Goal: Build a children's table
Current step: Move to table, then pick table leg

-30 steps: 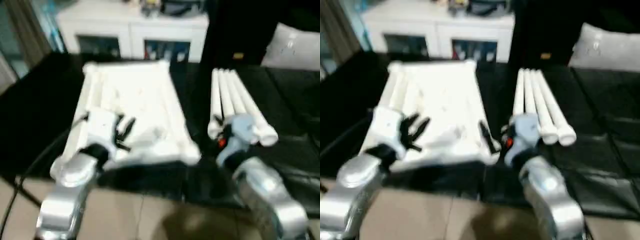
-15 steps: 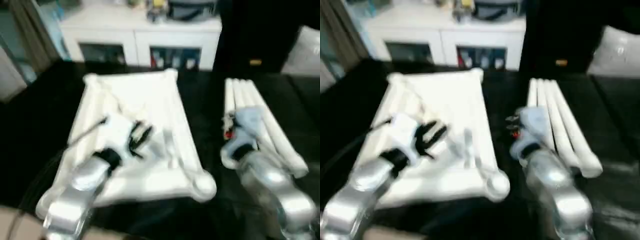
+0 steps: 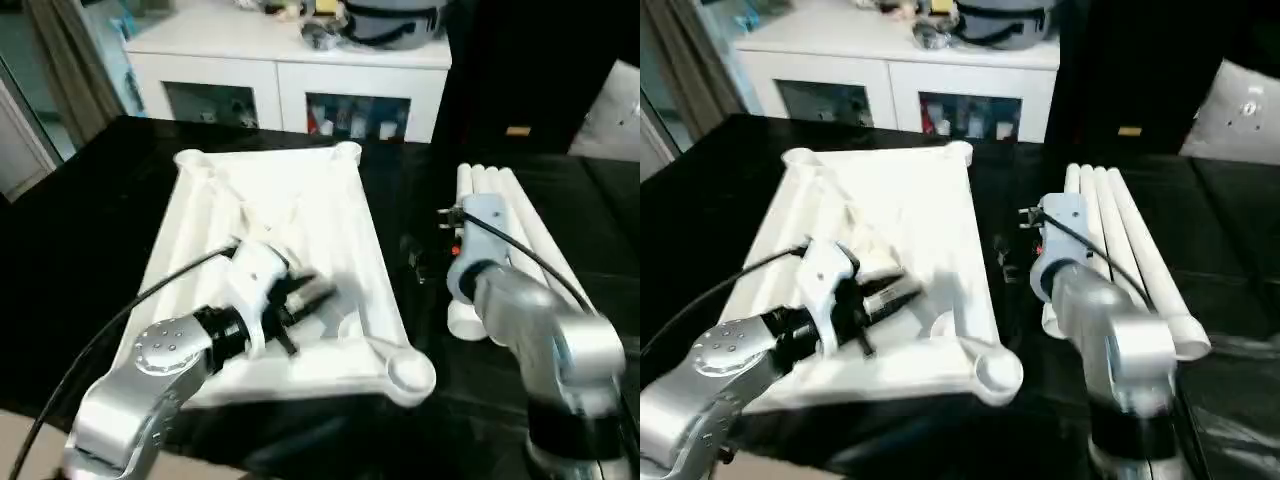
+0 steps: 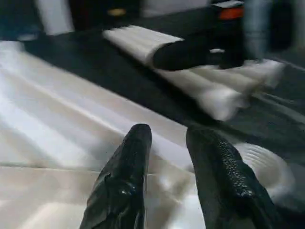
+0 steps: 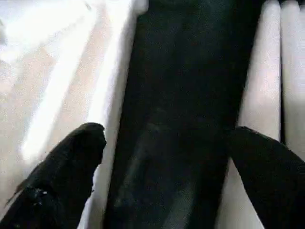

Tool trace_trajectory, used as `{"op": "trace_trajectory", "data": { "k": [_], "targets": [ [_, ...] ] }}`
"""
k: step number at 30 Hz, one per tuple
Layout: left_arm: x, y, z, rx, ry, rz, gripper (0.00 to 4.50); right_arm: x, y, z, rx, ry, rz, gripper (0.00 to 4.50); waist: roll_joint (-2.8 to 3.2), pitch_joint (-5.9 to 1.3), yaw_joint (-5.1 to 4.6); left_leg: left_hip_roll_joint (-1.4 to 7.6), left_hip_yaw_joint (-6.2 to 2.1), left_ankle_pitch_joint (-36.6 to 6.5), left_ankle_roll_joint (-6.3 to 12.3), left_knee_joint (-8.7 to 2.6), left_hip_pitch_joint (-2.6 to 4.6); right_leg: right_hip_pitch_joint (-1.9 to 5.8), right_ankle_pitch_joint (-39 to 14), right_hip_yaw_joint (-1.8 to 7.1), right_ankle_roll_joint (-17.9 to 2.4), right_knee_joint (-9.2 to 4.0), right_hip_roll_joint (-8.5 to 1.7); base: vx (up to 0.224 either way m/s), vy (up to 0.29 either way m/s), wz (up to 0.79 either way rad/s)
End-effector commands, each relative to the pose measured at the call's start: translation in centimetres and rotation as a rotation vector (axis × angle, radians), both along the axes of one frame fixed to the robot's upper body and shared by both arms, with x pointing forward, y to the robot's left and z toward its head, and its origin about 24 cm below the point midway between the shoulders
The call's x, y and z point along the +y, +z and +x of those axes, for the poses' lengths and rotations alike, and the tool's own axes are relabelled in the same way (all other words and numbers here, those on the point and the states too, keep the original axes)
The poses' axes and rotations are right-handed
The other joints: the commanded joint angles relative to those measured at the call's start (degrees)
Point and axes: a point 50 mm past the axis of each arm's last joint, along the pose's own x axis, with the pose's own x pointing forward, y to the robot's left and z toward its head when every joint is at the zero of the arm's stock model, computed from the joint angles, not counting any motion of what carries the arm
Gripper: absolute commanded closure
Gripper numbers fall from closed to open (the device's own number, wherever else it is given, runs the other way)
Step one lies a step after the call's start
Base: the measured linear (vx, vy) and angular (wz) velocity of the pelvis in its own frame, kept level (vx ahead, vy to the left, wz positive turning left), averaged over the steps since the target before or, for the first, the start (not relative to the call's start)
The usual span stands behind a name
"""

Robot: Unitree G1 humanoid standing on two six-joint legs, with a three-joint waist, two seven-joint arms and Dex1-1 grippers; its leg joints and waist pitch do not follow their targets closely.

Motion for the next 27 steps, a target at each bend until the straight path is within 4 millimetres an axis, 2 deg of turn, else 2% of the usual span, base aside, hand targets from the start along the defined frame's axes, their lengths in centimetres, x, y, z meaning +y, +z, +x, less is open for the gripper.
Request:
{"op": "trace_trajectory", "data": {
  "k": [1,3,4,5,7,8,10,11,12,13,16,19,23,27],
  "targets": [
    [-0.2,0.4,-0.3,0.005,-0.056,0.012,2.77,-0.8,-0.1,0.4,0.037,-0.041,-0.02,0.0,-0.07,-2.07,-0.13,3.24,-1.12,-23.55,-5.67,-6.16,0.94,-0.01,-21.24,2.1,-7.21,-6.05,-3.72,0.0,0.0,0.0],
    [-0.1,0.5,-0.5,0.023,-0.09,0.027,2.77,-1.3,0.0,1.0,0.06,-0.066,-0.032,0.0,-0.39,-2.52,-0.22,3.08,-0.92,-19.05,-5.15,-6.04,0.24,0.63,-16.75,1.96,-7.76,-5.48,-3.62,0.0,0.0,0.0],
    [0.0,0.7,-0.7,0.038,-0.106,0.034,2.77,-1.6,0.3,1.5,0.067,-0.081,-0.036,0.0,-0.31,-2.64,-0.12,2.99,-0.36,-16.4,-4.63,-5.76,0.27,0.36,-14.39,1.93,-8.57,-5.37,-3.51,0.0,0.0,0.0],
    [0.0,0.7,-0.7,0.038,-0.106,0.035,2.77,-1.6,0.3,1.5,0.067,-0.082,-0.036,0.0,-0.31,-2.64,-0.12,2.99,-0.36,-16.4,-4.63,-5.76,0.27,0.36,-14.39,1.93,-8.57,-5.37,-3.51,0.0,0.0,0.0],
    [0.1,0.7,-0.7,0.045,-0.111,0.039,2.77,-1.6,0.4,1.6,0.072,-0.085,-0.034,0.0,-0.53,-2.77,-0.05,3.16,0.27,-13.95,-3.98,-5.5,0.09,0.41,-12.91,2.0,-9.18,-5.32,-3.44,0.0,0.0,0.0],
    [0.2,0.7,-0.7,0.046,-0.112,0.043,2.77,-1.7,0.5,1.7,0.073,-0.093,-0.036,0.0,-0.54,-2.92,-0.03,3.19,0.25,-12.8,-3.84,-5.49,-0.04,0.6,-11.8,1.94,-9.35,-5.14,-3.45,0.0,0.0,0.0],
    [0.2,0.7,-0.7,0.048,-0.113,0.048,2.77,-1.9,0.5,1.9,0.082,-0.104,-0.044,0.0,-0.41,-3.41,0.14,3.19,0.45,-8.66,-3.57,-5.14,-0.17,0.72,-6.11,1.91,-9.57,-4.72,-3.15,0.0,0.0,0.0],
    [0.2,0.7,-0.7,0.05,-0.114,0.049,2.77,-2.0,0.5,1.9,0.089,-0.105,-0.047,0.0,-0.27,-3.96,0.34,3.14,0.65,-4.58,-3.32,-4.68,-0.3,0.91,0.5,1.85,-9.91,-4.19,-2.98,0.0,0.0,0.0],
    [0.2,0.7,-0.7,0.052,-0.115,0.049,2.77,-2.0,0.4,1.9,0.094,-0.104,-0.047,0.0,-0.35,-3.95,0.45,3.04,0.95,-2.75,-2.99,-4.52,-0.43,0.81,4.94,1.74,-10.35,-4.02,-2.7,0.0,0.0,0.0],
    [0.2,0.7,-0.8,0.055,-0.12,0.051,2.77,-2.0,0.2,1.9,0.107,-0.099,-0.045,0.0,-0.48,-4.0,0.6,2.96,1.05,-1.73,-2.72,-4.44,-0.58,1.07,7.21,1.69,-10.68,-3.83,-2.62,0.0,0.0,0.0],
    [0.2,0.7,-0.8,0.067,-0.128,0.055,2.77,-2.0,-0.3,1.8,0.141,-0.097,-0.036,0.0,-0.52,-3.94,1.0,3.03,1.22,-1.61,-2.35,-4.44,-0.51,1.06,7.62,1.69,-10.93,-3.82,-2.61,0.0,0.0,0.0],
    [0.1,0.7,-1.0,0.077,-0.135,0.054,2.77,-2.3,-0.7,1.7,0.161,-0.11,-0.051,0.0,-0.49,-3.69,1.36,3.31,1.4,-4.0,-2.84,-4.71,-0.25,0.77,3.46,1.7,-11.12,-4.0,-2.66,0.0,0.0,0.0],
    [0.1,0.6,-1.1,0.082,-0.138,0.055,2.77,-2.2,-1.0,1.7,0.176,-0.102,-0.049,0.0,-0.53,-3.39,1.46,3.48,1.57,-7.46,-3.51,-5.04,-0.02,0.43,-1.96,1.83,-10.31,-4.43,-2.68,0.0,0.0,0.0],
    [0.0,0.6,-1.2,0.088,-0.145,0.057,2.77,-2.1,-1.3,1.6,0.197,-0.095,-0.043,0.0,-0.64,-3.39,1.47,3.61,1.88,-8.11,-3.75,-5.15,0.02,0.26,-4.16,1.84,-9.47,-4.57,-2.69,0.0,0.0,0.0]
  ]
}}
